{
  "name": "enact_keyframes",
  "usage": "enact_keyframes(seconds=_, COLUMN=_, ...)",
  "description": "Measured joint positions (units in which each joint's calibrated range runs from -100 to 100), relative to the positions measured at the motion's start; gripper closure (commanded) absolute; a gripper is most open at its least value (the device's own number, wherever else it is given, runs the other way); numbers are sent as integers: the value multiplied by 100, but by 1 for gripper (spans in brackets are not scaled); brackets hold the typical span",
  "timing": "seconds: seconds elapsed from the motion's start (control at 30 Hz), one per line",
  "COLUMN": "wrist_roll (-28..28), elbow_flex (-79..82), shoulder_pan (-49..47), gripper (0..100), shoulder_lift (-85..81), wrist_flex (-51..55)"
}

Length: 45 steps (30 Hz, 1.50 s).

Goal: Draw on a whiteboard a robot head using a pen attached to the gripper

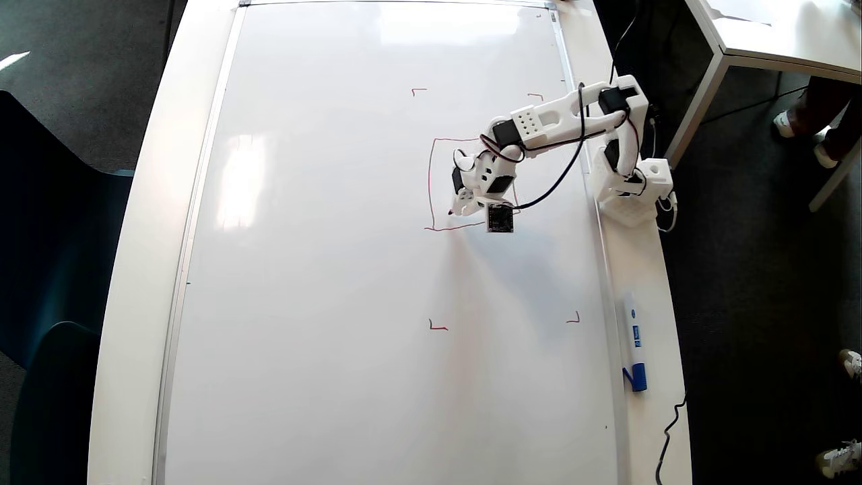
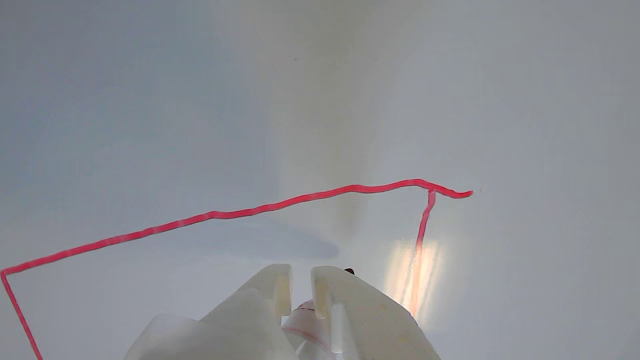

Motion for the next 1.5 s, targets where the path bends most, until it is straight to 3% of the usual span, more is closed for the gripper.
enact_keyframes(seconds=0.77, wrist_roll=0, elbow_flex=-228, shoulder_pan=0, gripper=99, shoulder_lift=398, wrist_flex=-51)
enact_keyframes(seconds=1.5, wrist_roll=0, elbow_flex=2193, shoulder_pan=-8, gripper=99, shoulder_lift=-1440, wrist_flex=-17)
